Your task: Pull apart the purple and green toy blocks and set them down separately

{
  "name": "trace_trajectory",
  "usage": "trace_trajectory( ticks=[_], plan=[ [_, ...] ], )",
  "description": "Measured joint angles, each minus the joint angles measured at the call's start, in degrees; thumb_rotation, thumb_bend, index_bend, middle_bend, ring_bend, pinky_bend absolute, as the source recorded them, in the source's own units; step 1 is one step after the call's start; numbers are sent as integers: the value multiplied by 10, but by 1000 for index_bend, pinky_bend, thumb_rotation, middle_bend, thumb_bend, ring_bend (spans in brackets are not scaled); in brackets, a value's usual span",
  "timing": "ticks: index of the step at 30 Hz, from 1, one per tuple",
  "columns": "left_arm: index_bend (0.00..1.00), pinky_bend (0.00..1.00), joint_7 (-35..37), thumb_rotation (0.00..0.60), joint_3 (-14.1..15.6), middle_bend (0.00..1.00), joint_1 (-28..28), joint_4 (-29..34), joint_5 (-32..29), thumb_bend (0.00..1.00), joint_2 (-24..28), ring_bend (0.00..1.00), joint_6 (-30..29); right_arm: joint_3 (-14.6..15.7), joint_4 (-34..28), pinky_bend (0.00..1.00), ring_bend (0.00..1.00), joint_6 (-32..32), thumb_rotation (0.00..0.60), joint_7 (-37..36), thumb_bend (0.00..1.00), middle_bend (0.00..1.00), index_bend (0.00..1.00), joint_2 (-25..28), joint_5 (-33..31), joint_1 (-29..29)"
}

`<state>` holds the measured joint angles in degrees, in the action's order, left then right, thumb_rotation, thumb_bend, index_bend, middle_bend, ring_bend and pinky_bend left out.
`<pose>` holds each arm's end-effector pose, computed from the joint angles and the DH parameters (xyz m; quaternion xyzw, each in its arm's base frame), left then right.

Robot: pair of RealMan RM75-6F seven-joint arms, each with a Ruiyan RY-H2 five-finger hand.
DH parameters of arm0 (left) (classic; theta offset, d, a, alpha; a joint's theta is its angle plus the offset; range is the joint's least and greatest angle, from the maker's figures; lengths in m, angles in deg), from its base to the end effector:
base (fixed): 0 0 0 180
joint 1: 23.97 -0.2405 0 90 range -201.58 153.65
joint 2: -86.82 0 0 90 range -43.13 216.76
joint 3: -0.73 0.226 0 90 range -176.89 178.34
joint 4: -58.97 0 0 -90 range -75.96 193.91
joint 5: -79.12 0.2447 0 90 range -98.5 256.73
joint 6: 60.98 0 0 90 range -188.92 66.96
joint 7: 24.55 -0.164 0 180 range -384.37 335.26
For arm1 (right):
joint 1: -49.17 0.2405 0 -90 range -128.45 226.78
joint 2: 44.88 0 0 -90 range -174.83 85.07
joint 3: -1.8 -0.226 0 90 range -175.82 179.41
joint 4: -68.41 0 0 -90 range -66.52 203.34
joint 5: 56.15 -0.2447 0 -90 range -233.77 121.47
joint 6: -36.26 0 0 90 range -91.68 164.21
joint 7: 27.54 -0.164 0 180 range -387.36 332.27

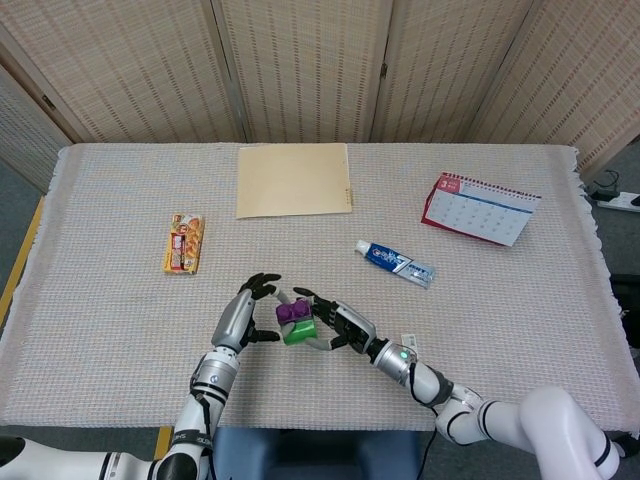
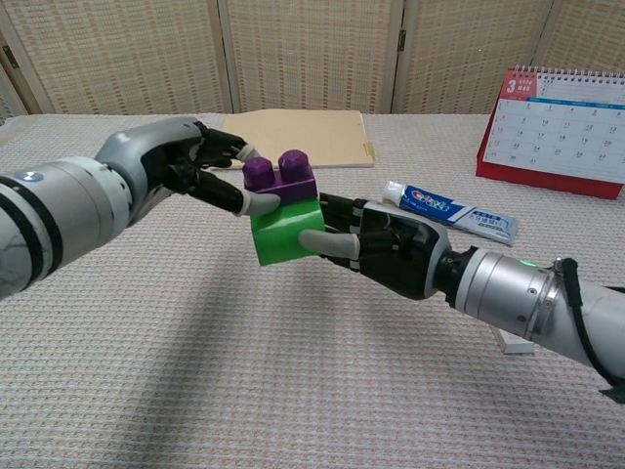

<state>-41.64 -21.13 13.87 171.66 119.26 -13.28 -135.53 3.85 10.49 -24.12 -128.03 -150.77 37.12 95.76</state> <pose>-0.0115 0.2761 -0.0475 -0.4725 -0.6750 -0.4849 0.2933 -0.1095 -0.3081 -0.1412 -0.3644 0.7914 -0.4710 0.1385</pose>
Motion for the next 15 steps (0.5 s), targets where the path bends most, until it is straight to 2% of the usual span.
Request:
trace_trajectory(
  ticks=[6,15],
  plan=[
    [768,0,7,600,-12,208,-2,1,7,606,12,0,-4,-3,0,0,0,2,600,45,364,46,767,0,-16,-17],
    [768,0,20,600,-15,208,-6,3,21,606,27,0,-4,0,9,0,0,-2,600,40,364,47,769,11,-13,-26]
  ],
)
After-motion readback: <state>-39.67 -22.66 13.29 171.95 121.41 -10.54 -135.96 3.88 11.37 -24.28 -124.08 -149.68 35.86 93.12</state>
